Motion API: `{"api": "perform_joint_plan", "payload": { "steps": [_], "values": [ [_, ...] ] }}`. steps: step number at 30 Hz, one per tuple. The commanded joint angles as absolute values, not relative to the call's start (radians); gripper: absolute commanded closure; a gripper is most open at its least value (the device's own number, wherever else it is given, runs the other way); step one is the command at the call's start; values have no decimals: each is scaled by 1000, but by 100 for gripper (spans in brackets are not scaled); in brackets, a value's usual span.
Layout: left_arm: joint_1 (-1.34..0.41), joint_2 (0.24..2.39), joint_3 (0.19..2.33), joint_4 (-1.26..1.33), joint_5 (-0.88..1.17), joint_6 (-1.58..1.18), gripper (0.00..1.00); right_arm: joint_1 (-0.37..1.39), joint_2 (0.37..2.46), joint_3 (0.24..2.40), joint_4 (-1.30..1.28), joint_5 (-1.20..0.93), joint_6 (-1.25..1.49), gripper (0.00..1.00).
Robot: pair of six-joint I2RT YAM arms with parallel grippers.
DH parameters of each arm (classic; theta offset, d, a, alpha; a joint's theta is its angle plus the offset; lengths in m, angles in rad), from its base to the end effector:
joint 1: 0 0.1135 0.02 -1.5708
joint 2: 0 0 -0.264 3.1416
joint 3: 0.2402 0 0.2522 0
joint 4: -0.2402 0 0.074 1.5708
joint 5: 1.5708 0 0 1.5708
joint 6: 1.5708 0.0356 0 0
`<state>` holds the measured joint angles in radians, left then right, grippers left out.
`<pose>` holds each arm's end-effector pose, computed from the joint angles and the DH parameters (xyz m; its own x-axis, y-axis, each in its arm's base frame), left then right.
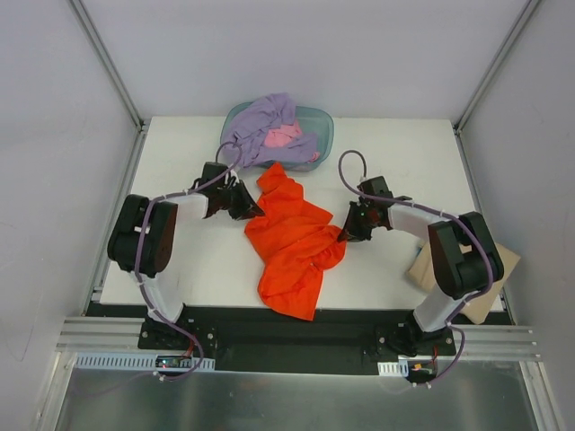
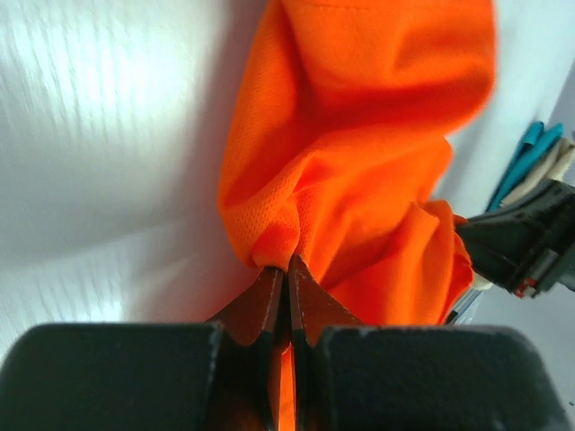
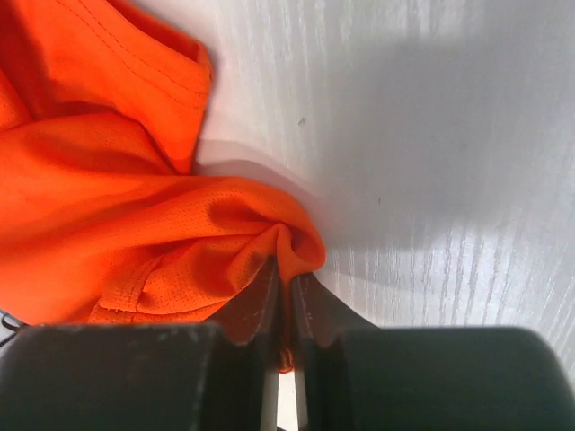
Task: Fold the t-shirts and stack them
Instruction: Flatten out the tshirt
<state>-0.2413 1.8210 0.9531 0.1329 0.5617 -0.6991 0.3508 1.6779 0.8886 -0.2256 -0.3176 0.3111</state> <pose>0.3516 -0.1061 0.1513 -0.8755 -0.3454 -0.3380 0.0294 0.6599 -0.7508 0.2969 0.1205 0.1528 -0.9067 -0.0221 -0.4212 -0.2139 0.8848 0.4141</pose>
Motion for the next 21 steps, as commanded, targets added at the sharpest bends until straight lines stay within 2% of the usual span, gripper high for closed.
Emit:
{"api": "perform_joint_plan", "payload": {
  "steps": [1,2,8,12,15,21],
  "values": [
    [-245,1633,833,268,598,-741,100,362,1568,887,-265,-319,276,97],
    [-245,1605,816,278,585,-742,100,367,1542,890,-276,-318,265,99],
    [-267,1330,733,262,497,-724,100,379,1318,937,-393,-310,183,99],
    [-301,1113,704,189,315,-687,100,380,1128,972,-475,-278,135,99],
    [-310,895,704,140,209,-661,100,382,1016,1021,-532,-238,98,99],
    [-334,669,779,103,163,-638,100,382,865,1167,-623,-274,46,99]
  ]
}}
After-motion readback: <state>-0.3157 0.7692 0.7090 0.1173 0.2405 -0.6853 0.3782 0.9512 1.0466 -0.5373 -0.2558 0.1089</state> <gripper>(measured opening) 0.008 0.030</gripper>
